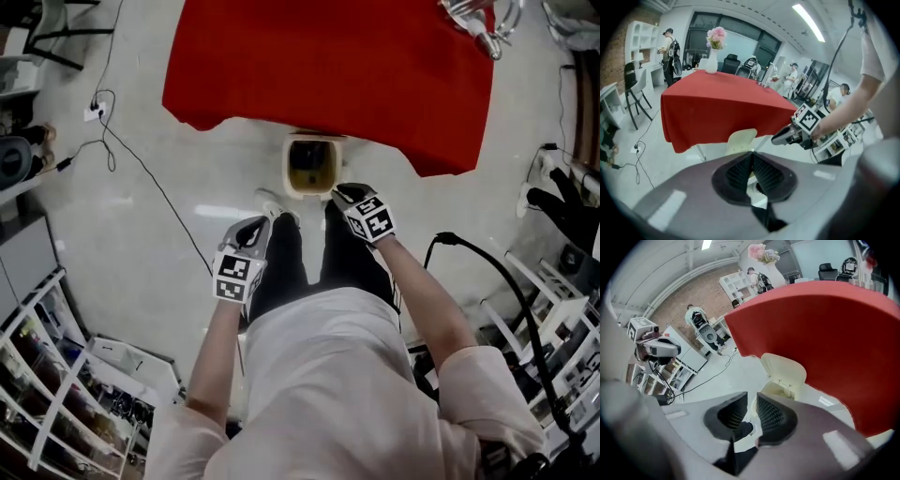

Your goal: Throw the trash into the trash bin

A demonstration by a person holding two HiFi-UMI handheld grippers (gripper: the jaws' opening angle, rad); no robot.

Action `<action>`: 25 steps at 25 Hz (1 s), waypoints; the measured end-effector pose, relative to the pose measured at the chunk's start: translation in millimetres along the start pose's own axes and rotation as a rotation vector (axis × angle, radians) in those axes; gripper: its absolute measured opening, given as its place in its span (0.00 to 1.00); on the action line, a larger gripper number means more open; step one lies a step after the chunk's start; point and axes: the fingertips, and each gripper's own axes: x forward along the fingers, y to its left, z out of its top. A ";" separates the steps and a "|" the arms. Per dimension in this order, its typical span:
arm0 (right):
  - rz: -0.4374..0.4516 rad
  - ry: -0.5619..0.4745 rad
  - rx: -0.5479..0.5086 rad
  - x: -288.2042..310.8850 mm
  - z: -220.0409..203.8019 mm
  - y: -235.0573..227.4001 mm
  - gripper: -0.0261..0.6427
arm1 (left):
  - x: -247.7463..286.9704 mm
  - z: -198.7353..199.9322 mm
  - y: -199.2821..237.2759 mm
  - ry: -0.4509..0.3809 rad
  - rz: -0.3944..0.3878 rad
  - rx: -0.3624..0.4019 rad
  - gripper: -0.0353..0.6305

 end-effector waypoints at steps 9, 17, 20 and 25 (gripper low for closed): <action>-0.021 -0.050 -0.034 -51.5 18.0 26.8 0.09 | -27.7 19.9 -30.9 -0.001 -0.039 0.100 0.06; -0.021 -0.133 -0.059 -94.5 35.0 56.2 0.06 | -50.3 37.8 -44.9 -0.042 -0.050 0.116 0.06; -0.031 -0.158 -0.068 -108.1 40.3 56.9 0.05 | -54.8 43.4 -48.0 -0.060 -0.039 0.119 0.06; -0.046 -0.188 -0.061 -133.1 46.6 57.2 0.04 | -69.6 60.5 -57.9 -0.086 -0.032 0.098 0.06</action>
